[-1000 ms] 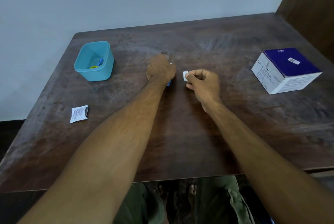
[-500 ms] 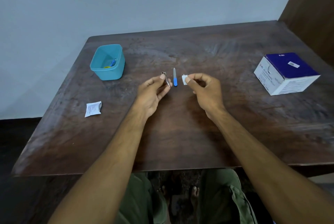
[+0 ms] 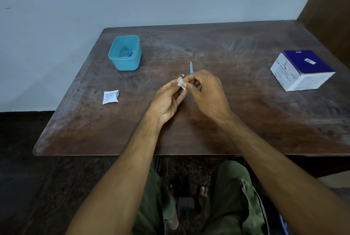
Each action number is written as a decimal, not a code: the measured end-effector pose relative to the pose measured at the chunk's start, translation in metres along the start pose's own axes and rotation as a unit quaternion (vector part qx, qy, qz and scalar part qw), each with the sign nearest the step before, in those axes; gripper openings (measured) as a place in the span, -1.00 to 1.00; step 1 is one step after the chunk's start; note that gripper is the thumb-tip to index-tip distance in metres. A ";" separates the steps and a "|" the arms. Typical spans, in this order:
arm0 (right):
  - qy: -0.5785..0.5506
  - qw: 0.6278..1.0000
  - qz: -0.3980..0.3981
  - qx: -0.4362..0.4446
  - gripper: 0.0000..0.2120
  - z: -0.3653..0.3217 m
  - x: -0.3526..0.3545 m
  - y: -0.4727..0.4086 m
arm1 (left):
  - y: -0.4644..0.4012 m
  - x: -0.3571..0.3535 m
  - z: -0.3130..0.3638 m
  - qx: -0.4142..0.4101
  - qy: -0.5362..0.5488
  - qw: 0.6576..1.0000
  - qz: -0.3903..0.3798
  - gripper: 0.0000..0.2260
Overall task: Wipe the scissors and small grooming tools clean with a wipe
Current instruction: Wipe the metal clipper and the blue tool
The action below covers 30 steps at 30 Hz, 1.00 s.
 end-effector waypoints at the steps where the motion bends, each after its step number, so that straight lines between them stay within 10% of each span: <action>1: -0.005 1.000 0.013 -0.005 -0.98 -0.002 0.001 -0.002 | 0.000 0.000 0.000 -0.002 0.000 1.000 -0.003 -0.84; 30: 0.018 0.999 0.026 -0.036 -0.95 -0.011 0.014 -0.016 | 0.002 -0.001 -0.003 -0.034 -0.050 0.996 -0.062 -0.86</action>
Point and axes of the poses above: each hand's wrist, its own y-axis away from the middle knuckle, its own x-axis out of the back of the hand, z = x × y, the point moved 5 cm from there along -y, towards the middle knuckle, and after that the axes turned 4 degrees about x, right-handed, at the moved point
